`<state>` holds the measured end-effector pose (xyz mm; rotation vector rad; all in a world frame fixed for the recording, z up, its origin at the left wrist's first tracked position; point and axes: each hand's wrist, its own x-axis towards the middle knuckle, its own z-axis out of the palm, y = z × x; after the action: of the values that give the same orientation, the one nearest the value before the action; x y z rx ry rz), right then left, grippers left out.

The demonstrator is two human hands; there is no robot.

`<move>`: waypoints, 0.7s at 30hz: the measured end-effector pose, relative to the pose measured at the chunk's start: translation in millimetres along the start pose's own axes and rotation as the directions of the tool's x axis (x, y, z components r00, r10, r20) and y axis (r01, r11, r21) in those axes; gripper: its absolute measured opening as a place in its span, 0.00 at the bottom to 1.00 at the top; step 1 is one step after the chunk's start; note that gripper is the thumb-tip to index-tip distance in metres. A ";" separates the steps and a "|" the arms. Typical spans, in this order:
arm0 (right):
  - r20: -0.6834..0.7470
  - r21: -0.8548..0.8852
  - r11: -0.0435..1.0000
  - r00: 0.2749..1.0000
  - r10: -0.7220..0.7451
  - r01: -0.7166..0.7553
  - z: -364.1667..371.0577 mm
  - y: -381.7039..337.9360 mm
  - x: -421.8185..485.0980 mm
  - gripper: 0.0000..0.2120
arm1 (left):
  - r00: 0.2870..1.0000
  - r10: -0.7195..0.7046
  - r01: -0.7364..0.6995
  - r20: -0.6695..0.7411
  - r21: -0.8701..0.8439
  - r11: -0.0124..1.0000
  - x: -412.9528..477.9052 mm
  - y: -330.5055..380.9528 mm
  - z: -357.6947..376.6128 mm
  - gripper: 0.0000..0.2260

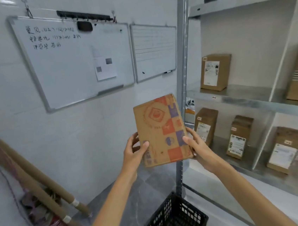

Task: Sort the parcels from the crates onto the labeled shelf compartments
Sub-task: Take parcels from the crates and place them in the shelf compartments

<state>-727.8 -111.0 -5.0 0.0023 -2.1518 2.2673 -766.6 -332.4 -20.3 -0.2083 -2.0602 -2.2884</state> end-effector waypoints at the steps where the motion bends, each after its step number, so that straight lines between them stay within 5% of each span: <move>1: 0.016 0.031 0.999 1.000 -0.011 0.010 -7.8 2.3 -3.2 0.37 | 0.994 -0.053 0.059 0.093 -0.072 0.996 1.0 1.4 1.9 0.28; 5: 0.111 0.052 0.998 0.993 -0.031 0.025 -19.5 -0.7 -27.4 0.38 | 0.882 -0.256 0.318 0.396 -0.098 0.943 -2.8 5.8 13.0 0.39; 10: -0.106 -0.100 0.992 0.991 -0.085 0.074 -28.7 -3.8 -39.3 0.18 | 0.946 -0.174 0.166 0.274 0.054 0.985 -5.2 8.1 44.6 0.43; 12: -0.179 -0.160 0.981 0.974 -0.136 0.108 -25.3 -6.6 -46.2 0.25 | 0.968 -0.077 0.037 0.241 0.167 0.985 -13.6 7.5 61.7 0.48; 15: -0.289 -0.316 0.941 0.932 -0.217 0.121 -26.6 -2.1 -51.6 0.49 | 0.951 0.026 -0.092 0.308 0.201 0.975 -26.1 7.1 82.6 0.57; 17: -0.357 -0.310 0.947 0.913 -0.199 0.085 -36.8 -1.7 -54.2 0.56 | 0.931 0.017 -0.055 0.364 0.094 0.994 -28.4 9.4 87.5 0.54; 21: -0.358 -0.049 0.998 0.932 -0.062 0.047 -58.2 3.3 -67.9 0.55 | 0.878 0.020 -0.020 0.478 -0.005 1.000 -27.9 13.3 86.2 0.22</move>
<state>-659.4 -53.7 -12.1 -0.3236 -1.9758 2.0044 -731.9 -249.6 -2.4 -0.8756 -2.2406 -2.4061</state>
